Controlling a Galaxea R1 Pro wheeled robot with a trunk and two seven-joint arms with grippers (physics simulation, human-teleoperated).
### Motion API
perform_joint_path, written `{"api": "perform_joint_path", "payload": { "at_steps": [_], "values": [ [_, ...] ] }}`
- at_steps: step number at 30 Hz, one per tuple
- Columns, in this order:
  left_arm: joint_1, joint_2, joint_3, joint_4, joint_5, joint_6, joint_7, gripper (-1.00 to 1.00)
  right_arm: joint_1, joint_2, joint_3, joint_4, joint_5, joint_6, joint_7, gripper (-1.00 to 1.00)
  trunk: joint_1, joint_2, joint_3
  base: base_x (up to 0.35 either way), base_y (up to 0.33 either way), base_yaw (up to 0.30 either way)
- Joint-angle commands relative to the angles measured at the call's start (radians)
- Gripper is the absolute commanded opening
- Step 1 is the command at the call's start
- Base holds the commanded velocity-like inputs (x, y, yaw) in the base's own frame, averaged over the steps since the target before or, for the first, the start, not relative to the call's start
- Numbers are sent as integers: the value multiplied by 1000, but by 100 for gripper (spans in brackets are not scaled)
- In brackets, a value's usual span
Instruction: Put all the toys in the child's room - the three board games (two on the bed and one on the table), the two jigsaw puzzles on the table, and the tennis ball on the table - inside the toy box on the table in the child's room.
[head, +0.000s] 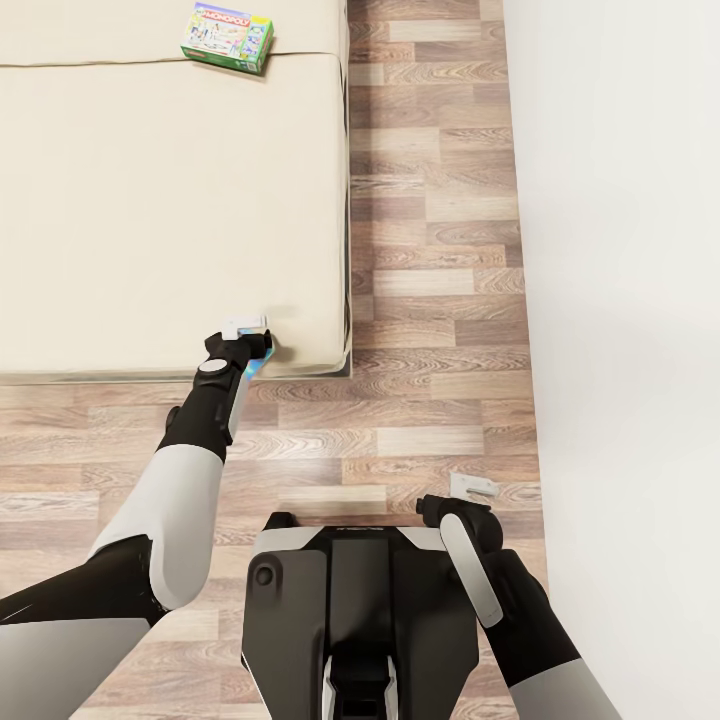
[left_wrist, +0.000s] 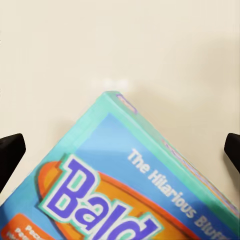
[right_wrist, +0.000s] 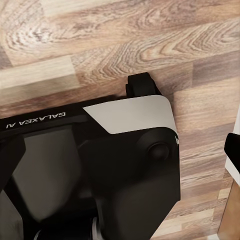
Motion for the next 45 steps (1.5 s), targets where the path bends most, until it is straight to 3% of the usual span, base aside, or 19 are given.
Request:
{"api": "perform_joint_path", "payload": {
  "at_steps": [1,45],
  "values": [
    [0,-1,3,-1,-7,4,-1,100,0,0,1,-1,-10,2,-10,100,1,-2,-1,-1,0,0],
    [0,6,15,-122,-6,7,9,100,0,0,1,-1,-11,3,-10,100,1,-2,-1,0,0,0]
  ]
}}
